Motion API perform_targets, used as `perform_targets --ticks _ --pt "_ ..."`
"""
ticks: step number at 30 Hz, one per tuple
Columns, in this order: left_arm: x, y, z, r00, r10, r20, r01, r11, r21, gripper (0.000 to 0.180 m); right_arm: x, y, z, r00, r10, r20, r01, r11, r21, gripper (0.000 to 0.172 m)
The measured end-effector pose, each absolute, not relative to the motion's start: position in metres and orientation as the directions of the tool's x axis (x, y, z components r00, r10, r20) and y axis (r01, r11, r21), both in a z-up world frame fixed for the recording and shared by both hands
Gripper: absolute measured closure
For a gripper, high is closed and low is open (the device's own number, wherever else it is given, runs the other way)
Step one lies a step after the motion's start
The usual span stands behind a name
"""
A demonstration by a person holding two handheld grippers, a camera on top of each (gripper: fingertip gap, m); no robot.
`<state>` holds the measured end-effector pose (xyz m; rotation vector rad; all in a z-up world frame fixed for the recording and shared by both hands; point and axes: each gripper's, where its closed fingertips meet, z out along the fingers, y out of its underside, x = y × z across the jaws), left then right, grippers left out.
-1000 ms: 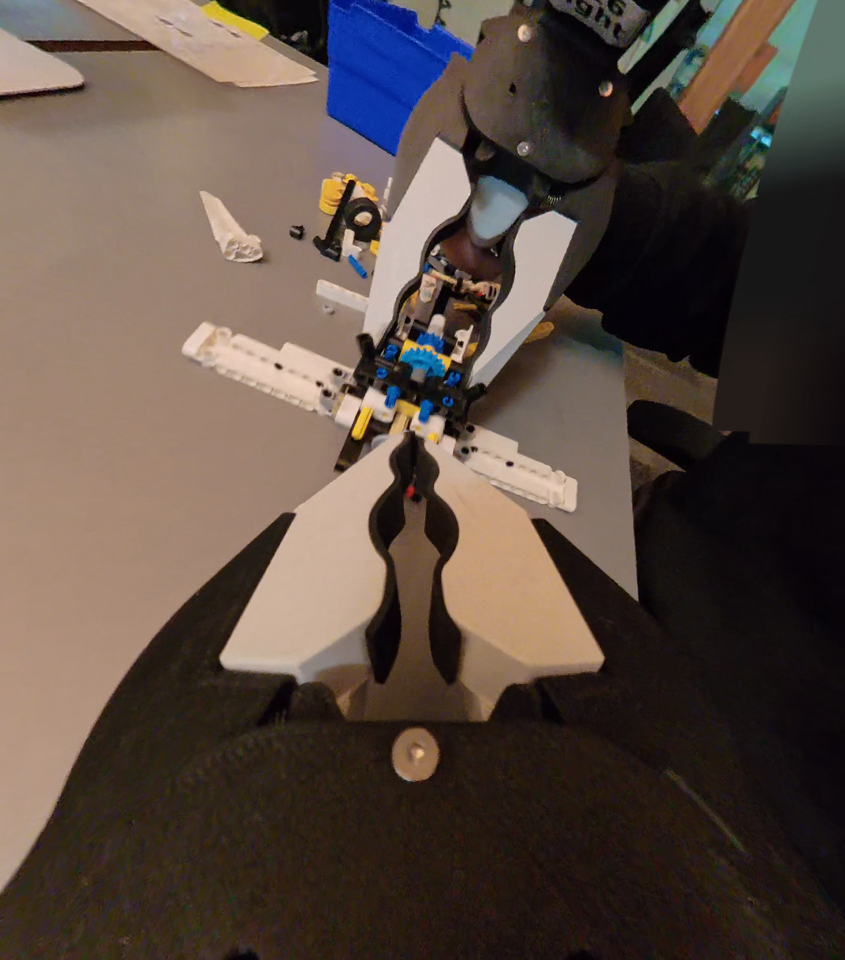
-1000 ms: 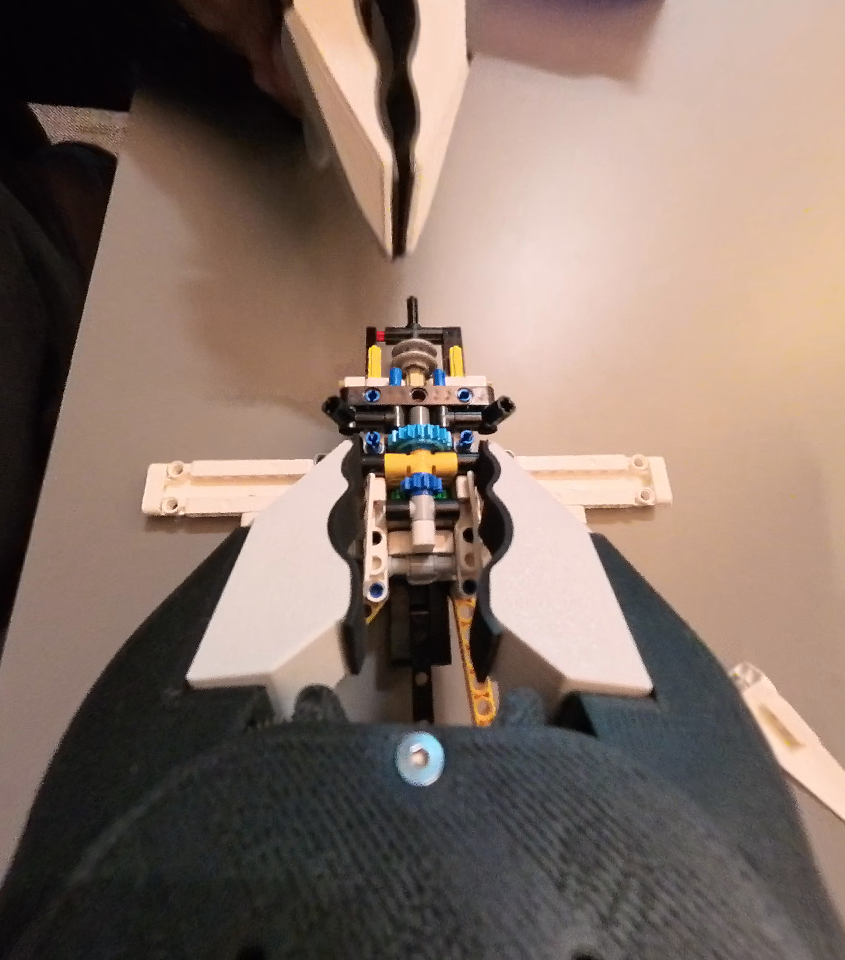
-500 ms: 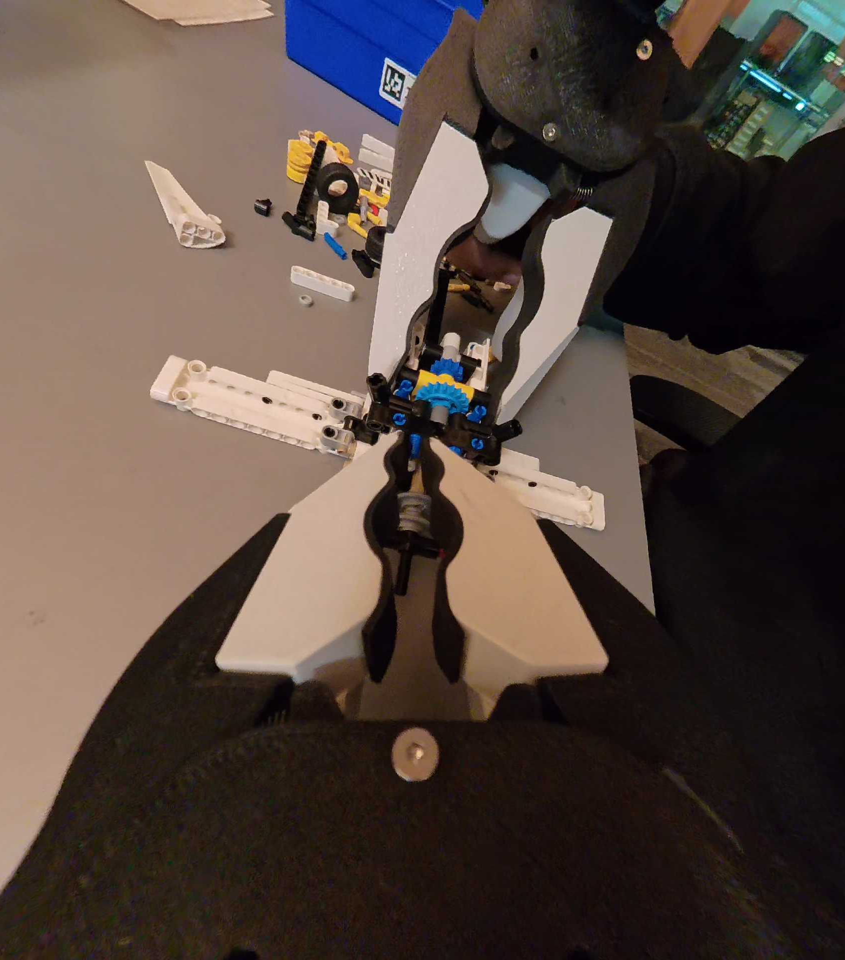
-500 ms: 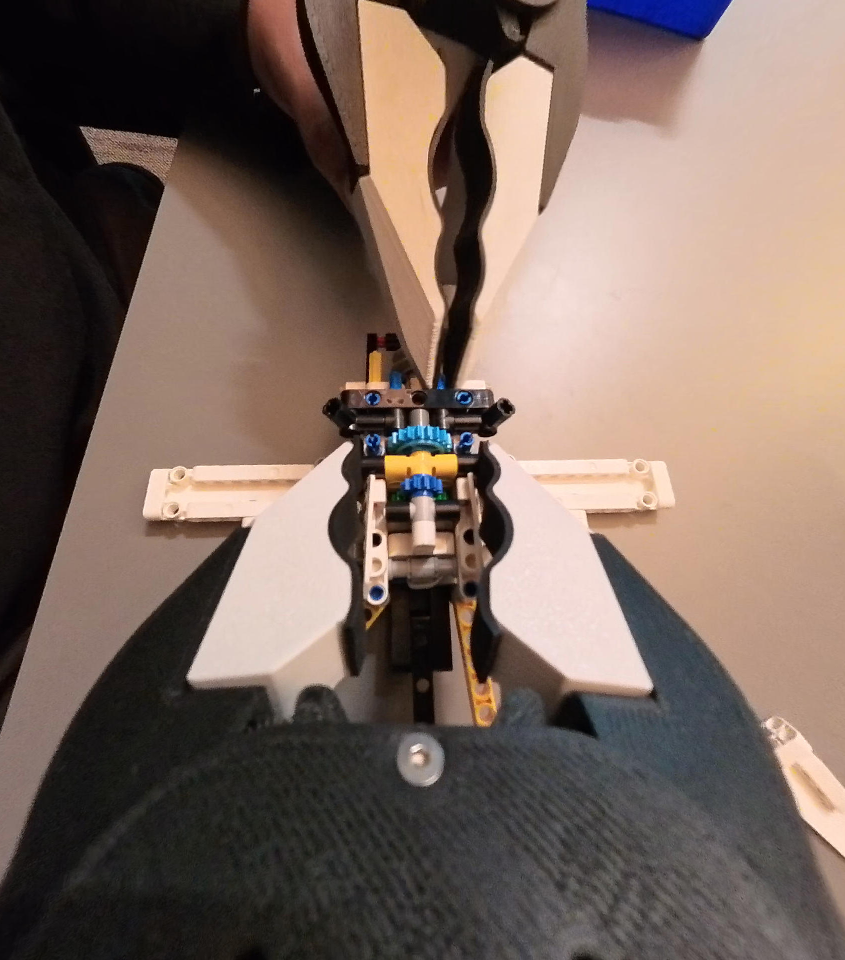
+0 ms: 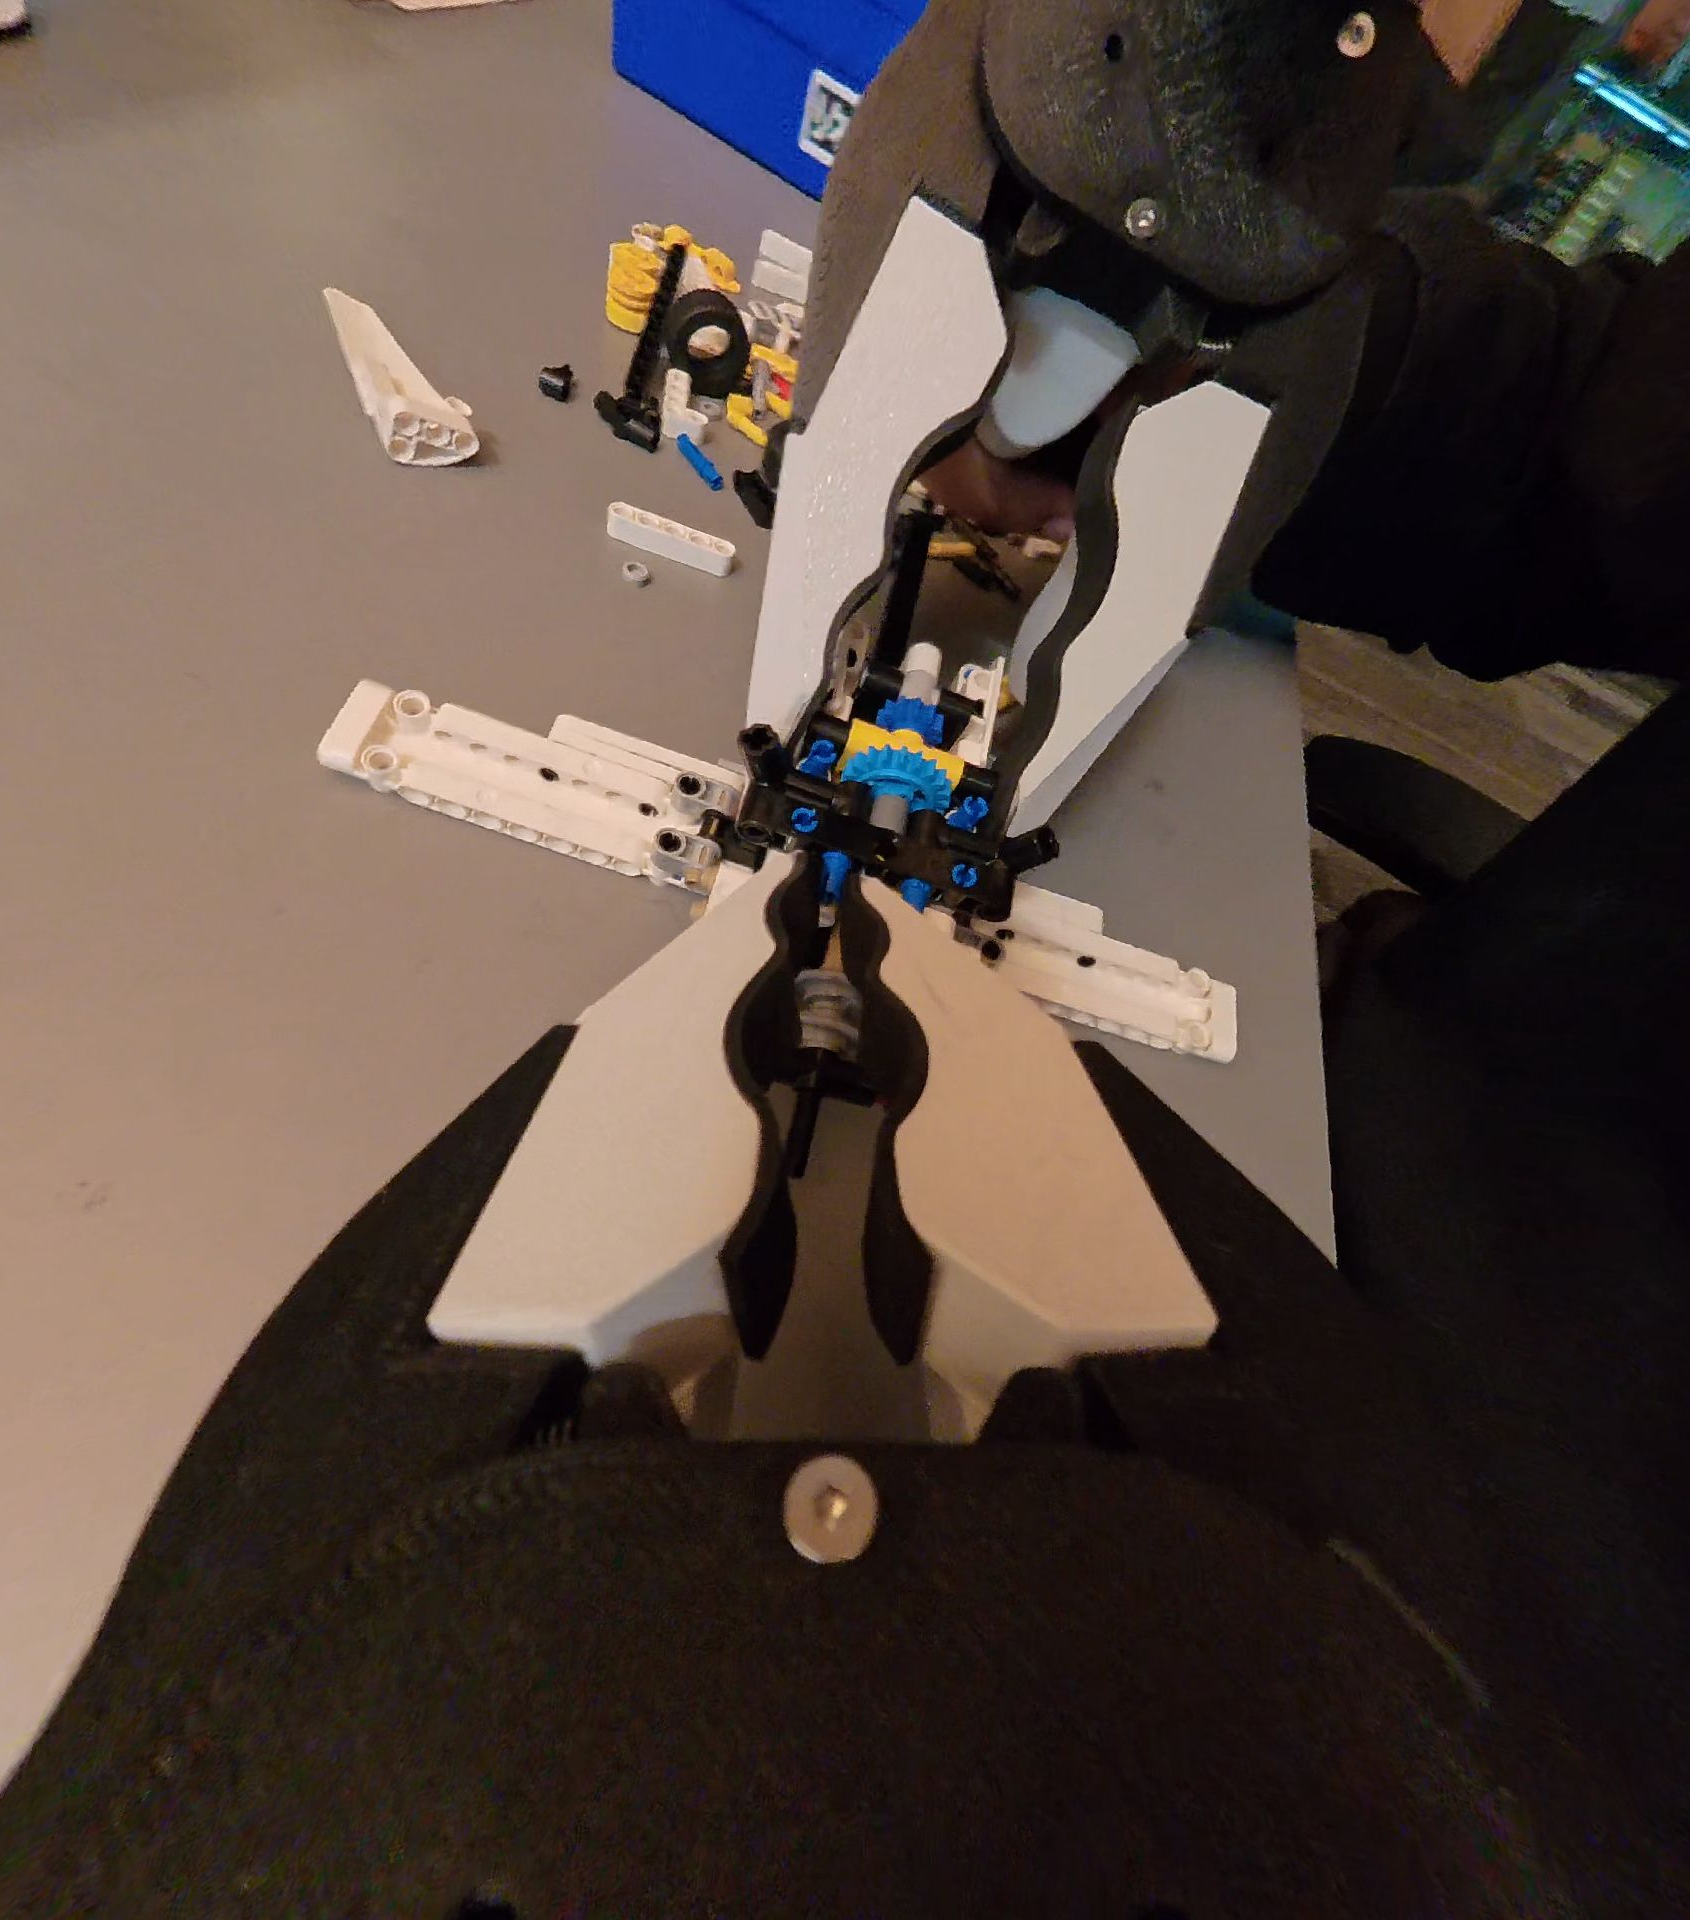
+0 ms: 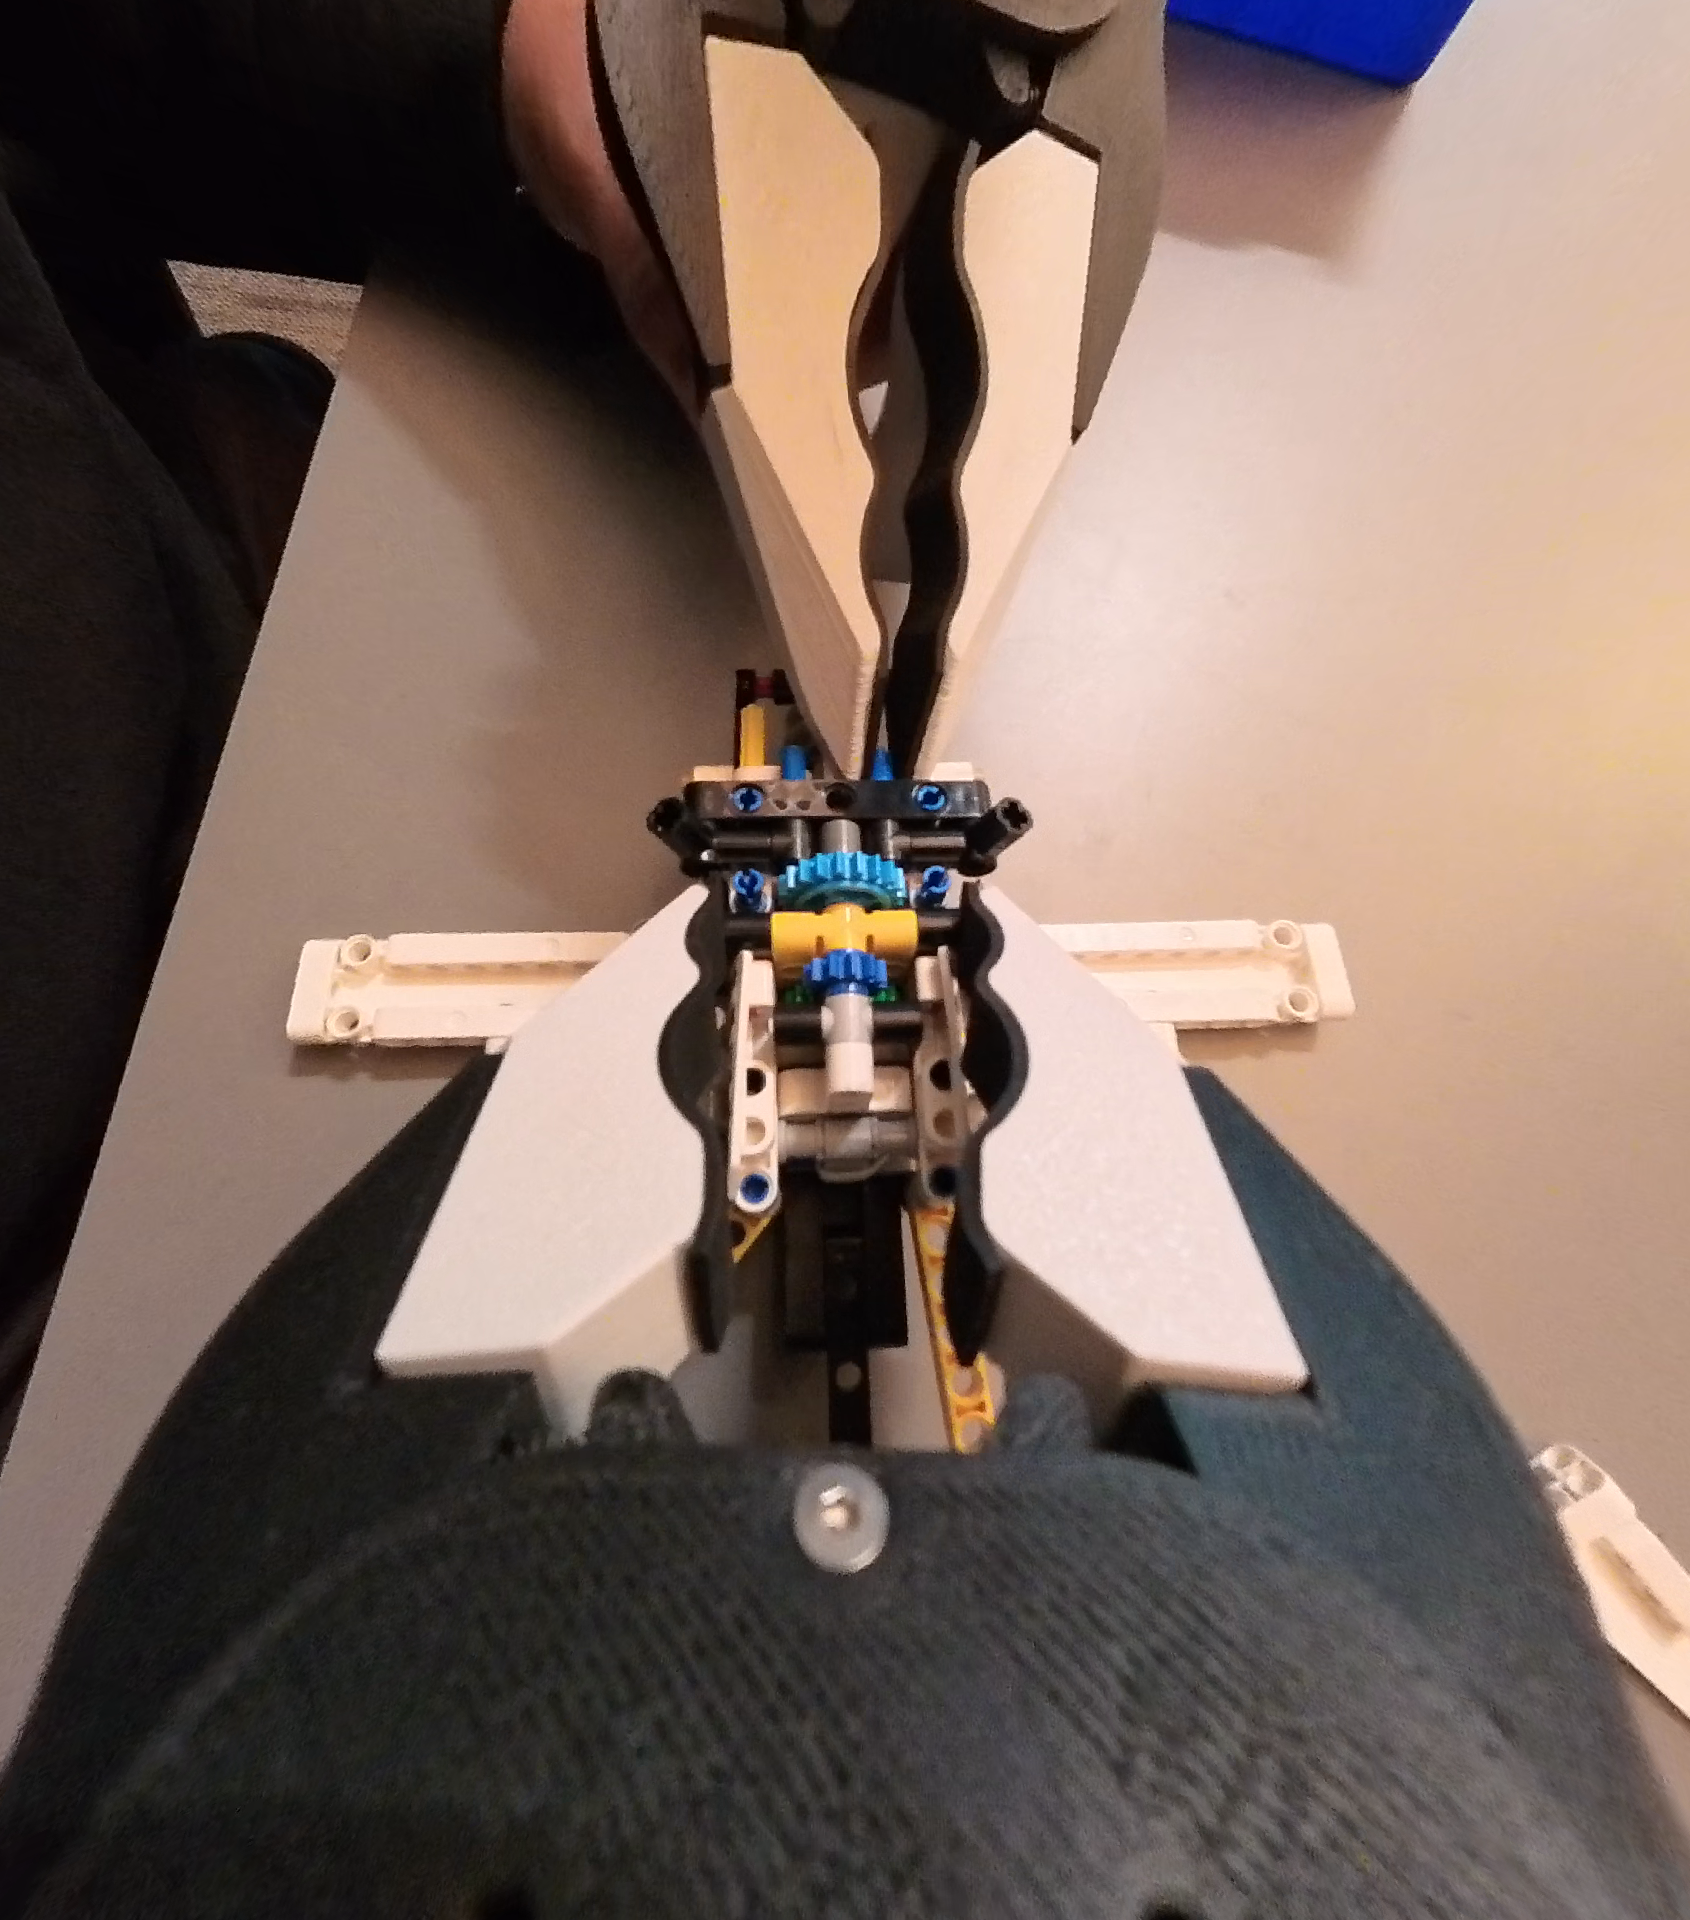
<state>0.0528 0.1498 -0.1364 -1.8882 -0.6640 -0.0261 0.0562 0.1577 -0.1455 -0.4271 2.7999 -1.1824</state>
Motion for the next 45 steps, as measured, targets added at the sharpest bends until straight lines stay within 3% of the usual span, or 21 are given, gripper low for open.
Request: perform_targets --ticks 17,21,22,27,29,33,36,40,43,45 --pt "0.061 0.144 -0.137 0.816 0.468 0.339 0.484 -0.231 -0.844 0.177 0.062 0.155 -0.145 -0.967 -0.256 0.013 -0.178 0.632 -0.754 0.128" --pt "0.065 0.144 -0.136 0.871 0.49 -0.041 0.193 -0.416 -0.889 0.176 0.066 0.156 -0.141 -0.964 -0.259 -0.065 -0.113 0.614 -0.781 0.129" --pt "0.066 0.144 -0.137 0.874 0.484 -0.047 0.187 -0.423 -0.887 0.177 0.067 0.156 -0.142 -0.962 -0.263 -0.069 -0.11 0.609 -0.786 0.128" --pt "0.069 0.144 -0.133 0.859 0.396 0.325 0.443 -0.254 -0.86 0.175 0.07 0.153 -0.143 -0.961 -0.276 -0.024 -0.157 0.612 -0.775 0.128" --pt "0.07 0.145 -0.134 0.857 0.384 0.343 0.455 -0.256 -0.853 0.165 0.07 0.153 -0.143 -0.96 -0.28 -0.018 -0.165 0.614 -0.772 0.129" --pt "0.069 0.147 -0.134 0.862 0.392 0.321 0.44 -0.264 -0.858 0.177 0.071 0.153 -0.144 -0.959 -0.283 -0.008 -0.177 0.624 -0.761 0.129" --pt "0.069 0.147 -0.135 0.838 0.406 0.364 0.481 -0.238 -0.844 0.177 0.071 0.153 -0.145 -0.959 -0.282 0.0 -0.186 0.634 -0.751 0.129" --pt "0.069 0.144 -0.135 0.84 0.468 0.274 0.429 -0.264 -0.864 0.178 0.07 0.152 -0.144 -0.965 -0.262 -0.013 -0.157 0.617 -0.771 0.128" --pt "0.072 0.143 -0.133 0.811 0.418 0.41 0.519 -0.19 -0.833 0.178 0.074 0.152 -0.142 -0.968 -0.247 -0.051 -0.11 0.594 -0.797 0.129" --pt "0.073 0.143 -0.135 0.827 0.44 0.35 0.481 -0.232 -0.846 0.177 0.074 0.152 -0.143 -0.971 -0.238 -0.031 -0.12 0.591 -0.798 0.128"
